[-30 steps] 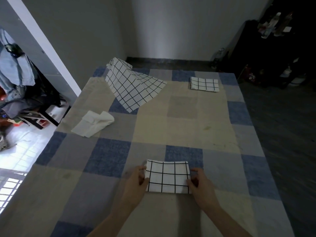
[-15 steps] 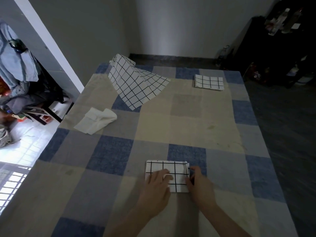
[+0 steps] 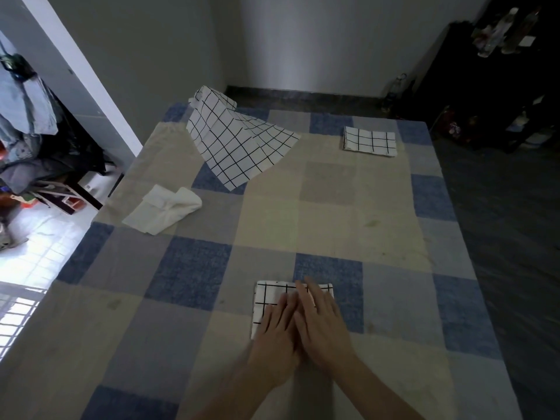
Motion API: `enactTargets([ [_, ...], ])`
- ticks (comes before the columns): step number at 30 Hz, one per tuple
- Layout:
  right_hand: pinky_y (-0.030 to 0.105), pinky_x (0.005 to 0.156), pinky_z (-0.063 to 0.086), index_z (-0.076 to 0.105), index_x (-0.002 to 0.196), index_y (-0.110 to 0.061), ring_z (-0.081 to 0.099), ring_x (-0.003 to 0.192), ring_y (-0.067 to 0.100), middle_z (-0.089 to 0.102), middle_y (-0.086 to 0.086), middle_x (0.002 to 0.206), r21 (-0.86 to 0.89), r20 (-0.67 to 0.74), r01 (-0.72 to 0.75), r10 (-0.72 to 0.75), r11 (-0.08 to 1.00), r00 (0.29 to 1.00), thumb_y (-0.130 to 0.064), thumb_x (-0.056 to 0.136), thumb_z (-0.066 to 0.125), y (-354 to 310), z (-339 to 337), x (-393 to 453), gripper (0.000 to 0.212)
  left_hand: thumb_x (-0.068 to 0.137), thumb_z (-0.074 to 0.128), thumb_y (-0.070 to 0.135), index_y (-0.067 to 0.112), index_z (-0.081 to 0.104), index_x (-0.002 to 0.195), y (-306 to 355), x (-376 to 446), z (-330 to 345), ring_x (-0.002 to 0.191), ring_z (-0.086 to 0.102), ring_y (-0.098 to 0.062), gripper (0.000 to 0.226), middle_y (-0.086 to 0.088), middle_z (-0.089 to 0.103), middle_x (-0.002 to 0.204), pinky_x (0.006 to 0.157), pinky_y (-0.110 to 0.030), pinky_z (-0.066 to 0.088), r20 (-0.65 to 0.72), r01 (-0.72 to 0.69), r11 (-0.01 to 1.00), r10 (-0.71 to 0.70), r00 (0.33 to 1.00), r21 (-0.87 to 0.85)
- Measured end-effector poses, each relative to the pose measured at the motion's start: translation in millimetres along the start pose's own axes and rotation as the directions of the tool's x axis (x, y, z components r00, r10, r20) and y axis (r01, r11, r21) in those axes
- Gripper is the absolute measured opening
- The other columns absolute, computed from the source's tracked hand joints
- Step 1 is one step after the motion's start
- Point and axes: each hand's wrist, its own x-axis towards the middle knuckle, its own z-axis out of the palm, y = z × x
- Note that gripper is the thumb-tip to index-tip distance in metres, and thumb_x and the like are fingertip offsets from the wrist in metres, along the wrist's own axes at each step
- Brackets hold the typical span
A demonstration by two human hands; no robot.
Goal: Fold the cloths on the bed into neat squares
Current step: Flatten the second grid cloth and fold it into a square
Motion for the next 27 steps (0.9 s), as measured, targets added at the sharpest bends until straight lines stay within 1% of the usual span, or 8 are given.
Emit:
enactTargets([
  [2, 0.040, 0.115, 0.017, 0.027, 0.150, -0.018, 0.026, 0.144, 0.017, 0.023, 0.003, 0.158, -0.054, 0.099, 0.017, -0.011, 0.998, 0.995, -0.041, 0.102, 0.018, 11.6, 11.4, -5.5, 0.054, 0.089, 0.040, 0.037, 0.014, 0.027, 0.151, 2.6, -0.4, -2.1, 0.147, 0.014, -0.022, 0.067, -0.004, 0.026, 0.158, 0.111, -0.043, 0.017, -0.017, 0.085, 0.996, -0.086, 0.996, -0.034],
  [6, 0.041, 0.115, 0.013, 0.031, 0.149, -0.022, 0.022, 0.144, 0.015, 0.029, 0.001, 0.156, -0.106, 0.185, -0.027, 0.046, 0.994, 0.982, -0.043, 0.102, 0.014, 20.5, 14.9, -7.3, 0.055, 0.102, 0.020, 0.038, 0.018, 0.025, 0.152, 0.9, -1.5, -4.9, 0.148, 0.012, -0.019, 0.054, 0.000, 0.023, 0.159, 0.114, -0.042, 0.013, -0.054, 0.147, 0.986, -0.151, 0.987, -0.078],
  [12, 0.045, 0.114, 0.010, 0.027, 0.150, -0.026, 0.019, 0.145, 0.015, 0.026, -0.002, 0.157, -0.186, 0.157, -0.193, 0.223, 0.963, 0.962, -0.049, 0.100, 0.011, 38.0, 3.5, -14.2, 0.057, 0.098, 0.022, 0.058, 0.026, 0.027, 0.152, -28.1, -9.0, -18.2, 0.147, 0.019, -0.022, 0.063, -0.001, 0.020, 0.160, 0.112, -0.047, 0.016, 0.005, 0.128, 0.990, -0.129, 0.992, 0.055],
  [16, 0.045, 0.109, 0.016, 0.042, 0.143, -0.015, 0.039, 0.135, 0.021, 0.042, 0.006, 0.148, -0.170, 0.063, -0.390, 0.405, 0.905, 0.912, -0.052, 0.098, 0.007, 44.4, -4.5, -19.1, 0.068, 0.093, 0.021, 0.069, 0.025, 0.027, 0.151, -31.6, -9.8, -21.9, 0.145, 0.018, -0.024, 0.073, -0.005, 0.022, 0.159, 0.110, -0.049, 0.014, 0.057, 0.145, 0.985, -0.150, 0.987, 0.088],
  [18, 0.045, 0.105, 0.024, 0.050, 0.136, -0.009, 0.047, 0.126, 0.027, 0.048, 0.011, 0.142, -0.154, -0.001, -0.441, 0.446, 0.884, 0.895, -0.050, 0.097, 0.019, 39.9, -5.7, -18.8, 0.064, 0.091, 0.022, 0.072, 0.025, 0.028, 0.151, -29.8, -9.6, -23.4, 0.145, 0.020, -0.025, 0.076, -0.006, 0.025, 0.158, 0.107, -0.052, 0.018, 0.089, 0.156, 0.983, -0.164, 0.982, 0.092],
  [22, 0.046, 0.082, 0.048, 0.063, 0.106, -0.011, 0.056, 0.102, 0.034, 0.059, 0.013, 0.115, -0.076, -0.077, -0.515, 0.510, 0.854, 0.857, -0.031, 0.087, 0.063, 22.9, -15.6, -14.8, 0.028, 0.088, 0.020, 0.075, 0.024, 0.035, 0.146, -28.8, -7.0, -28.2, 0.144, 0.014, -0.024, 0.080, -0.008, 0.033, 0.154, 0.106, -0.053, 0.016, 0.154, 0.154, 0.983, -0.167, 0.974, 0.095],
  [25, 0.037, 0.070, 0.045, 0.057, 0.083, -0.015, 0.056, 0.084, 0.026, 0.055, 0.005, 0.091, 0.051, -0.027, -0.542, 0.544, 0.839, 0.839, -0.032, 0.089, 0.059, 11.7, -26.1, -15.8, 0.018, 0.086, 0.019, 0.076, 0.024, 0.038, 0.144, -26.1, -3.8, -30.8, 0.144, 0.013, -0.025, 0.080, -0.008, 0.039, 0.151, 0.106, -0.052, 0.012, 0.211, 0.171, 0.982, -0.185, 0.960, 0.080],
  [27, 0.034, 0.066, 0.044, 0.055, 0.074, -0.015, 0.056, 0.074, 0.020, 0.056, 0.003, 0.080, 0.210, 0.076, -0.549, 0.546, 0.809, 0.834, -0.029, 0.090, 0.057, 10.2, -25.9, -17.2, 0.021, 0.085, 0.012, 0.078, 0.024, 0.027, 0.150, -24.9, -3.3, -35.0, 0.147, 0.006, -0.025, 0.086, -0.009, 0.028, 0.156, 0.109, -0.052, 0.006, 0.194, 0.175, 0.982, -0.187, 0.963, 0.075],
])
